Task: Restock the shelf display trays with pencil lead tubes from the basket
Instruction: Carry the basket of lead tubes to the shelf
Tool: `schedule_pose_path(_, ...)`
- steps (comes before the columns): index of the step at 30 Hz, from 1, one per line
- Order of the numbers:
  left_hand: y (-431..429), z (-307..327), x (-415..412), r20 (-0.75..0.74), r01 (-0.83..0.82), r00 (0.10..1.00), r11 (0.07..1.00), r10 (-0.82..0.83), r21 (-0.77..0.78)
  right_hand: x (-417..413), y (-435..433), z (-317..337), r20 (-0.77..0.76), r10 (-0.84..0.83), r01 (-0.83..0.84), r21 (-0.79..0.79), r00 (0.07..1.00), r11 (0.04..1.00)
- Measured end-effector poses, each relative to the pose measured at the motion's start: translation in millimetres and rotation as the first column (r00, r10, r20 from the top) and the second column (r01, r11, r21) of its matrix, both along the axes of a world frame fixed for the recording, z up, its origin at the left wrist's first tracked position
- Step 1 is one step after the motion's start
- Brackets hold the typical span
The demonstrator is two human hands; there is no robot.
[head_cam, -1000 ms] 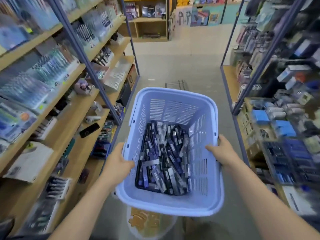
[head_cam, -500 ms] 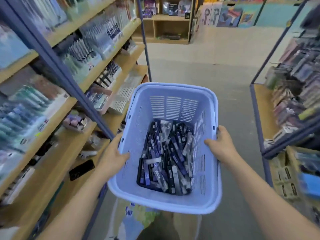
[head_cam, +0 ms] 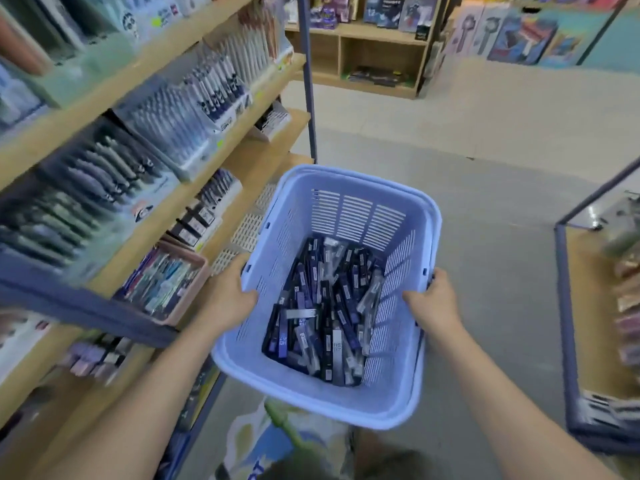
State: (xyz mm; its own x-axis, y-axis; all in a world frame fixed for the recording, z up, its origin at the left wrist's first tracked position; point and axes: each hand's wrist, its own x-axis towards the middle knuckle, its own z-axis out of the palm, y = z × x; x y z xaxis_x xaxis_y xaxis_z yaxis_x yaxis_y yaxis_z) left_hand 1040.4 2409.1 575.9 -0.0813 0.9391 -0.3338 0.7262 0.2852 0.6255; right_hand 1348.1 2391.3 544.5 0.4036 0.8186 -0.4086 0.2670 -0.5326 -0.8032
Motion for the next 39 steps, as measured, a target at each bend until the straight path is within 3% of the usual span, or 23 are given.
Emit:
schedule_pose_path(8,149.3,-61.2,9.2,0.075,-0.143,0.987,0.989,0.145,-0.028,18.8,207.2,-51.4,0.002,0.064,-0.063,-0.176,0.998,0.982)
schedule_pose_path(12,225.3,-107.5,-1.7,0.093,-0.106,0.989,0.992,0.112,-0.069,20.2,316.1,-69.2,0.236,0.201,-0.180,-0.105,0.951,0.978)
schedule_pose_path(16,284.8,-161.9,-3.6,0.088,-0.054,0.994,0.994,0.062,-0.090,19.2,422.2,-90.8,0.490,0.526,-0.523,-0.157,0.695,0.838)
schedule_pose_path(19,321.3,-198.1,-8.4,0.044,-0.001,0.999,0.997,0.005,-0.083,6.8,488.3,-123.0,0.445,0.738,-0.664,-0.343,0.508,0.664)
schedule_pose_path(24,358.1,-248.8,-3.7,-0.025,0.000,1.000,0.981,-0.005,-0.195,2.6,558.3,-184.1,0.431,0.802,-0.728,-0.372,0.414,0.576)
schedule_pose_path(29,365.0,-304.8,24.1,-0.142,-0.229,0.969,0.954,0.203,-0.192,1.0,607.9,-266.3,0.352,0.898,-0.839,-0.376,0.264,0.394)
schedule_pose_path(31,358.4,-344.4,32.9,-0.201,-0.396,0.912,0.896,0.358,-0.201,-7.6,625.0,-303.6,0.319,0.931,-0.890,-0.351,0.178,0.291)
schedule_pose_path(35,324.1,-431.8,43.1,-0.272,-0.702,0.710,0.681,0.649,-0.208,-33.3,648.1,-376.5,0.280,0.960,-0.941,-0.331,-0.027,0.070)
schedule_pose_path(37,297.9,-476.7,49.5,-0.293,-0.832,0.554,0.513,0.779,-0.211,-40.8,651.3,-412.2,0.272,0.961,-0.945,-0.325,-0.049,0.044)
schedule_pose_path(39,282.5,-512.7,64.0,-0.208,-0.912,0.321,0.242,0.924,-0.332,-41.8,651.5,-447.2,0.271,0.962,-0.949,-0.309,-0.021,0.067)
